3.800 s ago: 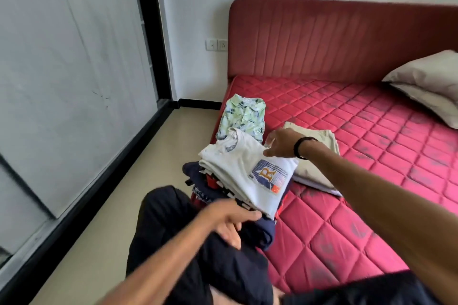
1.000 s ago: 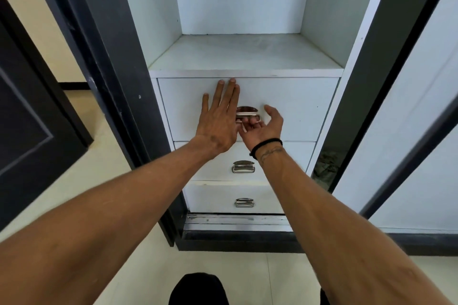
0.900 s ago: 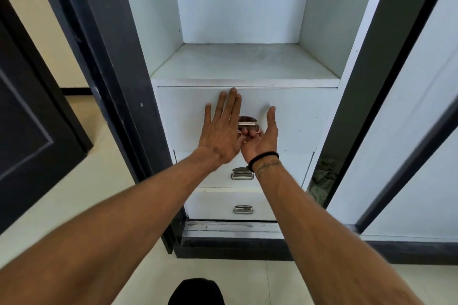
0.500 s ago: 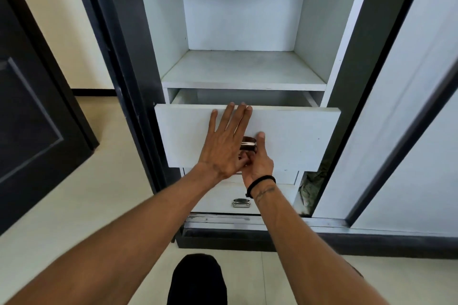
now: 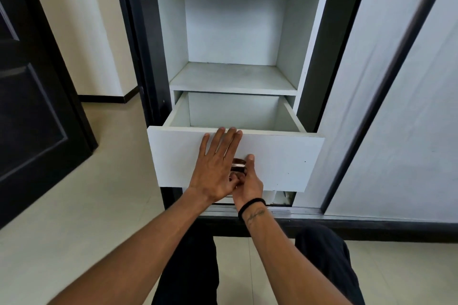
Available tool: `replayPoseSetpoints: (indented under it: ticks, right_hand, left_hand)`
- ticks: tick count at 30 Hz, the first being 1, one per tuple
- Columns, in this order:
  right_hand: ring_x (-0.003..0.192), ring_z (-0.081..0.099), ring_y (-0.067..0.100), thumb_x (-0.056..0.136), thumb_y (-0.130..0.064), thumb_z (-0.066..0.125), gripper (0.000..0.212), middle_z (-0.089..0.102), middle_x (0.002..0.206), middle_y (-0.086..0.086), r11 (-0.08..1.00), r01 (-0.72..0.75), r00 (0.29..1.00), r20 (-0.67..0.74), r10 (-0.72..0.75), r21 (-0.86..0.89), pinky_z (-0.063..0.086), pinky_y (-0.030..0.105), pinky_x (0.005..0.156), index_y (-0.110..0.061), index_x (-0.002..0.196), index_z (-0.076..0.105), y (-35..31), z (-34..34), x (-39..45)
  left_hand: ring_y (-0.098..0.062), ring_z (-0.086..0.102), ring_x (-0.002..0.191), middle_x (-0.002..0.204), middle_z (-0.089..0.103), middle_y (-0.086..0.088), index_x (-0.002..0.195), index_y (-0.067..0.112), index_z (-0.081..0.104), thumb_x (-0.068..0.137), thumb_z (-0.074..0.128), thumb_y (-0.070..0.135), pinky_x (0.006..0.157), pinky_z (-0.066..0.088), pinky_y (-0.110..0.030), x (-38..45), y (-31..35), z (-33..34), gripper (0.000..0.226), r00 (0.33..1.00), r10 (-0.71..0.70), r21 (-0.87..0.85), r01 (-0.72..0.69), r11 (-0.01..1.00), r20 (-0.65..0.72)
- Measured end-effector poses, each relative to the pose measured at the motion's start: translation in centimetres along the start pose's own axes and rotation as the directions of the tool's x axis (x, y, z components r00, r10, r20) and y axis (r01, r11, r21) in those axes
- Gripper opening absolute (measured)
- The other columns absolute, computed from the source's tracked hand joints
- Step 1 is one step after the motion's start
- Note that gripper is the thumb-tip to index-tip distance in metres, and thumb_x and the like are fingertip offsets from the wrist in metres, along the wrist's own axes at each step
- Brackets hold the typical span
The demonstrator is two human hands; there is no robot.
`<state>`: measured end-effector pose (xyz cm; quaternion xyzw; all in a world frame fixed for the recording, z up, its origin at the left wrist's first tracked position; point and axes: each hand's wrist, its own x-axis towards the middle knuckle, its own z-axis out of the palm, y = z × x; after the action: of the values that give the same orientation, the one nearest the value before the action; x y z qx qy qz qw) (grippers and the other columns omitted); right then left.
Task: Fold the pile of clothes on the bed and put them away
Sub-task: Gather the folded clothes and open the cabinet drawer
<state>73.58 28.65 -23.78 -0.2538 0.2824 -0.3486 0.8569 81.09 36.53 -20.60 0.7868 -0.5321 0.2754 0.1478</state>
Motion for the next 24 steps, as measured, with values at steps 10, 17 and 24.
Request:
replayPoseSetpoints:
  ticks: [10, 17, 24]
  right_hand:
    - [0.092, 0.073, 0.025, 0.094, -0.041, 0.074, 0.040, 0.078, 0.095, 0.010, 0.980, -0.105, 0.992, 0.048, 0.115, -0.171, 0.061, 0.043, 0.088, -0.007, 0.114, 0.074, -1.1, -3.8, -3.8]
    - [0.083, 0.066, 0.018, 0.099, -0.023, 0.067, 0.017, 0.076, 0.105, 0.015, 0.901, 0.107, 0.969, -0.158, -0.189, -0.421, 0.056, 0.020, 0.067, -0.009, 0.091, 0.074, -14.0, -9.2, -7.4]
    - [0.061, 0.063, 0.005, 0.094, -0.003, 0.066, 0.008, 0.067, 0.071, 0.000, 0.731, 0.286, 0.729, -0.354, -0.585, -0.619, 0.052, 0.016, 0.053, -0.007, 0.092, 0.073, -28.8, -22.8, -18.0]
  left_hand:
    - [-0.030, -0.006, 0.160, 0.173, -0.001, -0.008, 0.165, 0.013, 0.007, 0.092, 0.063, 0.047, 0.126, 0.007, -0.061, -3.6, 4.7, -1.6, 0.098, 0.994, -0.102, -0.097, 0.097, 0.991, -0.049]
    - [-0.035, 0.034, 0.150, 0.157, 0.045, -0.014, 0.153, 0.007, 0.043, 0.070, 0.046, 0.016, 0.124, 0.020, -0.059, -0.2, 19.0, -1.0, 0.084, 0.982, 0.187, -0.529, -0.163, 0.833, -0.009]
    - [-0.034, 0.057, 0.126, 0.132, 0.065, -0.014, 0.138, 0.006, 0.057, 0.069, 0.067, 0.004, 0.110, 0.041, -0.053, 2.8, 39.8, -3.0, 0.070, 0.870, 0.449, -0.755, -0.432, 0.493, -0.204]
